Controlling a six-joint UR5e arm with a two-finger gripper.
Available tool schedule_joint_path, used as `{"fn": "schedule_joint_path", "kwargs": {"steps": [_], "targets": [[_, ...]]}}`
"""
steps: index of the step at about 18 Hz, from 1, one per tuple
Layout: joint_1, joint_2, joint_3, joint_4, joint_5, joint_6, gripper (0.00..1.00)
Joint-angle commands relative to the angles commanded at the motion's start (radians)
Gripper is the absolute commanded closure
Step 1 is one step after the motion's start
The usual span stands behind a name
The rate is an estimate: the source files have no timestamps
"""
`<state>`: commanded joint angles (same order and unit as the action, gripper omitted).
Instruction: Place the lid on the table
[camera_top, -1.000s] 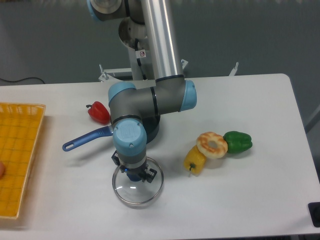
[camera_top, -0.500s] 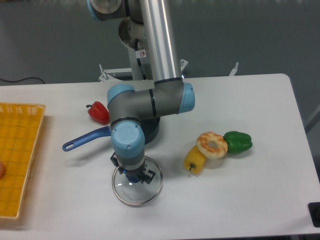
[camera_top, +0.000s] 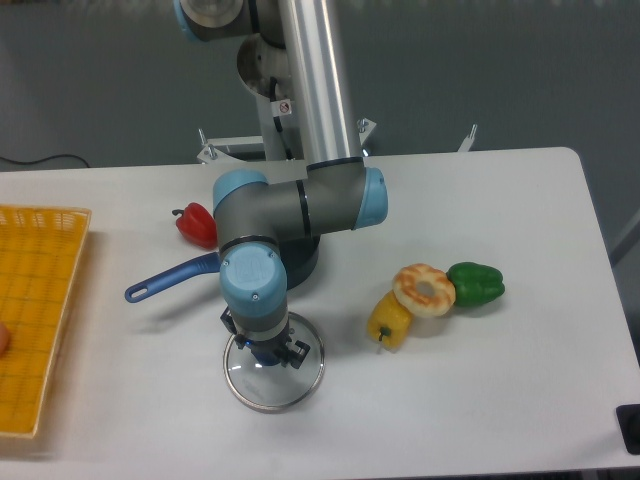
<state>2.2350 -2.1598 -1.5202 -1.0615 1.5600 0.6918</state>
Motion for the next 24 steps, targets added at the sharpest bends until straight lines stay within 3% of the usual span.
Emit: {"fn": "schedule_joint_path", "kwargs": {"steps": [2,7,9,18,24], "targets": [[0.0,0.0,0.002,0.0,0.0,0.002,0.17],[-0.005,-0.002,0.002,0.0,0.0,0.002,0.12],[-0.005,0.0,0.003,0.0,0.002,0.003,0.0],[0.002,0.051,0.038,-0.002,0.0,0.018,0.0],[0.028,0.136,0.032,-0.006,0.006,0.204,0.0]]}}
